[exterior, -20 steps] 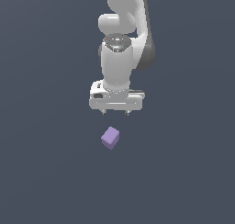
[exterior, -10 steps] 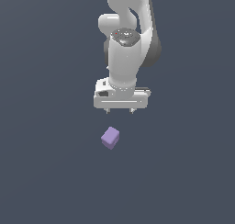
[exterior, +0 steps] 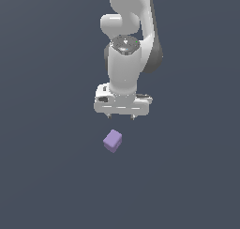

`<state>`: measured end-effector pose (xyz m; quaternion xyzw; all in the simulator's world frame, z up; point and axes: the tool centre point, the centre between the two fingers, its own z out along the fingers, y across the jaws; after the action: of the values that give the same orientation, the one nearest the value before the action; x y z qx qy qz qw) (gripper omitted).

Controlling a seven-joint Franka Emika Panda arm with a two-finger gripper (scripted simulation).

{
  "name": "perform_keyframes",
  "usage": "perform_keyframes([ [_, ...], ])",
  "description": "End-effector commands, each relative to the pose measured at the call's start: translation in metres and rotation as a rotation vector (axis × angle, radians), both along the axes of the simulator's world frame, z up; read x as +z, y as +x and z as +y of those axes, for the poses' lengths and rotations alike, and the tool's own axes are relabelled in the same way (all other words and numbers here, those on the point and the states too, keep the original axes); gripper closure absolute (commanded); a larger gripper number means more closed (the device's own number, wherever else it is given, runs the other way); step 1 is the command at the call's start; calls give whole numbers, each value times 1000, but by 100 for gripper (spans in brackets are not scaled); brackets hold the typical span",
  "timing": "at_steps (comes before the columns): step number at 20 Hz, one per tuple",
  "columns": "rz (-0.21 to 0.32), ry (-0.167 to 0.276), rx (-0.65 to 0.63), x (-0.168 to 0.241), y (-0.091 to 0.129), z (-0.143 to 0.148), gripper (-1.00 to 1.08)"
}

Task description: Pick up the object and move it to a goal position.

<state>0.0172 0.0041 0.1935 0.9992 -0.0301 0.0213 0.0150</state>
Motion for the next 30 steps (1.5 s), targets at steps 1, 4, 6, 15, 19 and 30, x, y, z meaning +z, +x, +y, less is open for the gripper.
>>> perform_keyframes([
  [1,3,5,-43,-7,3,-3,-92],
  [4,7,13,-111,-17,9,-7,-92],
  [6,10,18,-166,-25,13,-11,-92],
  [15,25,37,-417,-66,30,-29,-92],
  [19,29,40,-487,-78,34,-34,-92],
  [30,33,41,-537,-89,37,-38,-92],
])
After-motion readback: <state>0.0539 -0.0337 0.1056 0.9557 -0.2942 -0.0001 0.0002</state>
